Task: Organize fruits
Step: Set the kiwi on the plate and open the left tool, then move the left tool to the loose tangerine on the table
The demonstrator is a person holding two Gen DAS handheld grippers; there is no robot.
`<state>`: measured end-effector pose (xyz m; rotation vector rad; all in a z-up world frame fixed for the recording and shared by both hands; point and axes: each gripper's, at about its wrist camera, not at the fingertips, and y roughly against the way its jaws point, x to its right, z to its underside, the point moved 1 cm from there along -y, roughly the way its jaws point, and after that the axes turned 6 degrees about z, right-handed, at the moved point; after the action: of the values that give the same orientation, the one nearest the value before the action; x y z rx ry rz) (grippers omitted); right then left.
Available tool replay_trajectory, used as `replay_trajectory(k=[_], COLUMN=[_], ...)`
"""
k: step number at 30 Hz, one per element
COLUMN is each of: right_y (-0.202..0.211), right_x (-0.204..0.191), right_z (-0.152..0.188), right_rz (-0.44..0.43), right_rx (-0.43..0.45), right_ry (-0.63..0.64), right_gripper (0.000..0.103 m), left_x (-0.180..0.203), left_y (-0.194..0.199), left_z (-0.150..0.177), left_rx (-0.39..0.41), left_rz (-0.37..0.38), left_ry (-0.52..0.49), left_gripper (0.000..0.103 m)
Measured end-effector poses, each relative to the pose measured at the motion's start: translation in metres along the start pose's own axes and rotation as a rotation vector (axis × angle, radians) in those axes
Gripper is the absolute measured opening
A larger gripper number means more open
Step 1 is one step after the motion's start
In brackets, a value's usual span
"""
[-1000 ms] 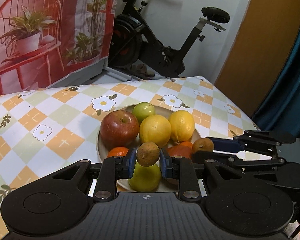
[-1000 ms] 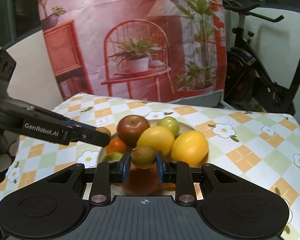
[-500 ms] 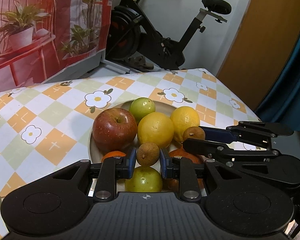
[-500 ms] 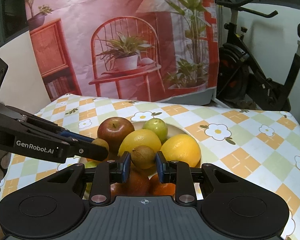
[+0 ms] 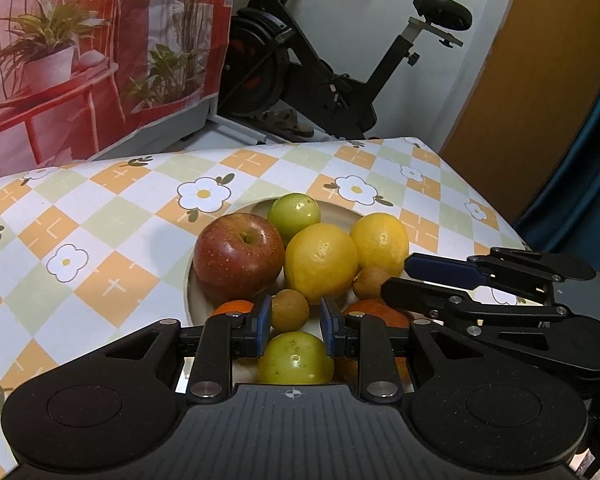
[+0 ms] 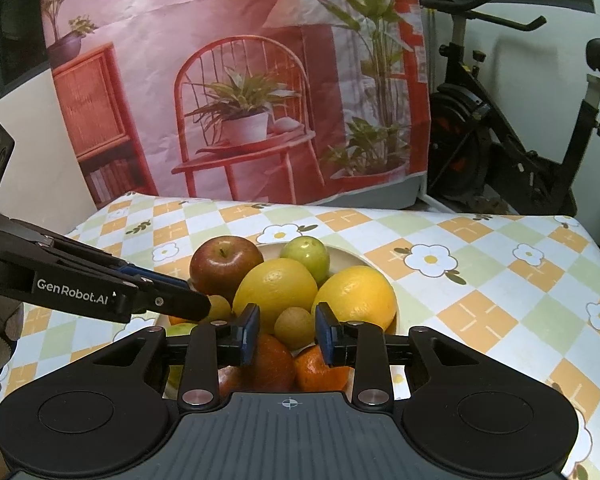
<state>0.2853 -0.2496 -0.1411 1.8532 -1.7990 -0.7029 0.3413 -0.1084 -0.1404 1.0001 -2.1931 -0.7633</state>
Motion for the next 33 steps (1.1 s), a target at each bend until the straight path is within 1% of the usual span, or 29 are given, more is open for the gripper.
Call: replay_trajectory(k=[3,6,10,11,12,14,18,23,29,33], right_y=[0.005,0.012,0.022,0.024,0.027,0.031,0.041,0.052,0.058,0.061], right_x=[0.001,0.002,0.000,-0.001,-0.002,-0.005,-0.015,-0.027,-0.038,-0.045], right_z=[0.001,0.005,0.009,0.010,0.010,0.011,0.014,0.018,0.028,0.036], right_rz=[0.004,0.014,0.038,0.040,0.042,0.049,0.042,0.038,0.037,0.035], right_rx=[0.005,0.008,0.022,0.025,0.028,0.029,0.030,0.035,0.011,-0.004], right_ry=[-0.020,-0.033,-0.038,-0.040,-0.042,-0.041,-0.032,-0.007,0.010,0.030], right_gripper=[0.031,0.034,0.045,0.047,0.049,0.054,0.054,0.054,0.054,0.054], left_x=[-0.001,-0.001,-0.002,-0.002,-0.002,-0.003,-0.001,-0.003,-0.017,-0.021], left_y=[0.006,0.015,0.028,0.031,0.035,0.042,0.058,0.075,0.090,0.096], left_z=[0.001,0.002,0.006,0.007,0.008,0.010,0.016,0.029,0.046,0.058], left_rx=[0.010,0.022,0.039,0.043,0.048,0.059,0.075,0.068,0.061,0.058], left_rz=[-0.009,-0.020,-0.043,-0.049,-0.056,-0.068,-0.079,-0.086,-0.108,-0.107], left_ry=[0.006,0.010,0.014,0.016,0.019,0.026,0.024,0.004,0.036,0.063], left_gripper=[0.028,0.028,0.029,0.032,0.037,0.040,0.040,0.040,0.040,0.040])
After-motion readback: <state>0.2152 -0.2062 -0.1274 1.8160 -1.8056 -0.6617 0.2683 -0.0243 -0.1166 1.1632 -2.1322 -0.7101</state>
